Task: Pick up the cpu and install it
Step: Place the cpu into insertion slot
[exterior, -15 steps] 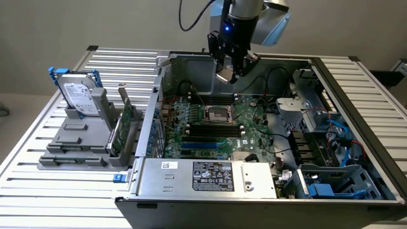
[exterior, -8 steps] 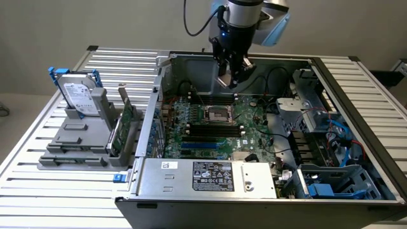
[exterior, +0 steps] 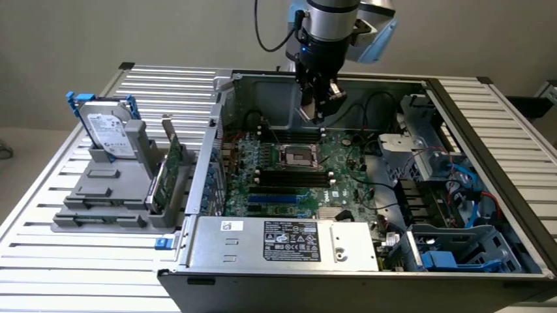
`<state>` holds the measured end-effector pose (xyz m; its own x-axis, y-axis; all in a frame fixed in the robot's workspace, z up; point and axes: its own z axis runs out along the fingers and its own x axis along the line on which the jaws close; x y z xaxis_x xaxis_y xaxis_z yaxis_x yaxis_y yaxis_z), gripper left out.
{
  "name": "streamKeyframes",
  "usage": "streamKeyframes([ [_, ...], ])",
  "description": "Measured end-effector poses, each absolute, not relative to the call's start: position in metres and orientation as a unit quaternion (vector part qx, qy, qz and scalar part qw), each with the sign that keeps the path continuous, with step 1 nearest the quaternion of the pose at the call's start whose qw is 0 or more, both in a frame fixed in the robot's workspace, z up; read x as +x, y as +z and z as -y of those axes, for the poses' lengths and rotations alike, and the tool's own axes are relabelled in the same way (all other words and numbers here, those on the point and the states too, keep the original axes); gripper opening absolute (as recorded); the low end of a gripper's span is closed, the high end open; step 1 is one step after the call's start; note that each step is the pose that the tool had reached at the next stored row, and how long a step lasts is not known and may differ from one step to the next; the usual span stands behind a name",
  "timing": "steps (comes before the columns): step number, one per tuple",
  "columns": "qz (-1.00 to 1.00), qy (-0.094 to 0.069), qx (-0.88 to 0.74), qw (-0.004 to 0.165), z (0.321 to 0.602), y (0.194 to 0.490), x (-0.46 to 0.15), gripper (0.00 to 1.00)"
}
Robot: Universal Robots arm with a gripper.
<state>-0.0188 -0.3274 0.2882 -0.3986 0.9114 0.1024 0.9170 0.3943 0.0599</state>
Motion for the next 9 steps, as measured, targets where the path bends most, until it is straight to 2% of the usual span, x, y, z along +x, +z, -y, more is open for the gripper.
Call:
streamKeyframes([
  [9, 0.788, -0.054, -0.613, 0.023, 0.3274, 0.2851, -0.0188, 0.55],
])
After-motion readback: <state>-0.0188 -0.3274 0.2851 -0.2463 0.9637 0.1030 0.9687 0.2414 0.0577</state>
